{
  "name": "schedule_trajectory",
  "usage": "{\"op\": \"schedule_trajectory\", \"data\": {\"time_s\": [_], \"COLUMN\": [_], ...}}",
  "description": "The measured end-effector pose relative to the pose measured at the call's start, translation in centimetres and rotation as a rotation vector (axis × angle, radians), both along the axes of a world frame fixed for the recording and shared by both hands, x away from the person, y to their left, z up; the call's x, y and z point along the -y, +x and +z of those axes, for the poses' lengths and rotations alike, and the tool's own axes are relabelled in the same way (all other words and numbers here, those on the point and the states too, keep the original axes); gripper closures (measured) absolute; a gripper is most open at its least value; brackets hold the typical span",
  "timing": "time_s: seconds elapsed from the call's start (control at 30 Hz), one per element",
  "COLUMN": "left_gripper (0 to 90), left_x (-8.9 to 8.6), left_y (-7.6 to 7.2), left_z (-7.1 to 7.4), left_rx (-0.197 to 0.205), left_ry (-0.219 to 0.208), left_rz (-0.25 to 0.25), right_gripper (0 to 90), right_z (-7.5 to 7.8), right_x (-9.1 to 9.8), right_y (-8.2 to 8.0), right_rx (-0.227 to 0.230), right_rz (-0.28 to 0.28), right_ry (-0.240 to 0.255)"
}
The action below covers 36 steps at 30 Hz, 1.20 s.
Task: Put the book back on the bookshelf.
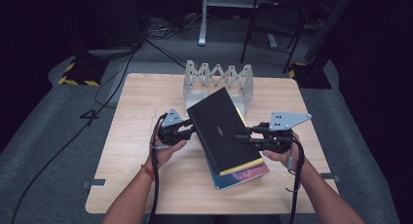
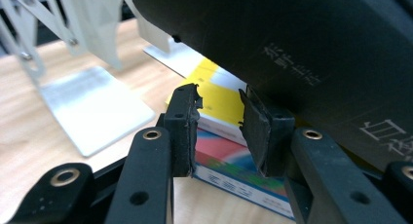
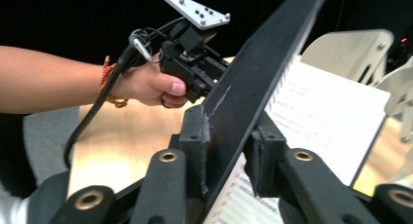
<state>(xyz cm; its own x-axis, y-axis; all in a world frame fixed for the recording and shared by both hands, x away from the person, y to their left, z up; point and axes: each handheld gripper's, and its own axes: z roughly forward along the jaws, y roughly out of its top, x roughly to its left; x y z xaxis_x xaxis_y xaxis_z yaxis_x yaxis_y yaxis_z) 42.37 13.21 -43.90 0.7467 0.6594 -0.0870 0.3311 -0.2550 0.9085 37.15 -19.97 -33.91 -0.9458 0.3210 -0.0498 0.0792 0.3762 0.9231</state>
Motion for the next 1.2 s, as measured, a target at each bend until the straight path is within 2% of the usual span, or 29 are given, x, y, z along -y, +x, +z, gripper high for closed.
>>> {"op": "schedule_trajectory", "data": {"time_s": [0.17,0.3,0.37,0.43,0.53,0.6,0.8,0.97,1.13,1.2], "left_gripper": [65.5,65.5,65.4,65.4,65.7,65.9,66.1,63.0,62.7,60.0], "left_x": [-0.1,0.2,0.3,0.4,0.6,0.9,1.4,1.9,2.2,2.3], "left_y": [1.2,1.7,1.8,1.8,2.0,2.0,1.5,0.6,0.0,-0.2], "left_z": [0.6,1.0,1.1,1.2,1.7,2.3,4.1,5.1,5.7,6.0], "left_rx": [0.008,0.025,0.028,0.03,0.039,0.054,0.09,0.13,0.151,0.16], "left_ry": [-0.016,-0.032,-0.064,-0.128,-0.15,-0.127,-0.122,-0.057,-0.04,-0.026], "left_rz": [0.025,0.032,0.044,0.054,0.045,0.05,0.019,0.034,0.012,0.013], "right_gripper": [75.1,75.6,75.5,76.4,76.7,76.5,76.9,78.0,79.5,80.1], "right_z": [0.3,-0.4,-0.9,-1.9,-2.5,-2.8,-3.5,-4.1,-4.5,-4.7], "right_x": [-0.4,0.1,0.7,1.6,2.4,2.8,4.0,4.6,5.0,5.3], "right_y": [0.5,0.7,0.8,0.7,0.5,0.1,-0.4,-1.4,-2.0,-2.3], "right_rx": [0.036,0.032,0.022,0.019,0.026,0.05,0.052,0.059,0.063,0.068], "right_rz": [-0.029,-0.041,-0.039,-0.031,-0.015,-0.017,0.002,0.005,0.016,0.025], "right_ry": [0.009,0.043,0.073,0.109,0.137,0.137,0.138,0.15,0.156,0.154]}}
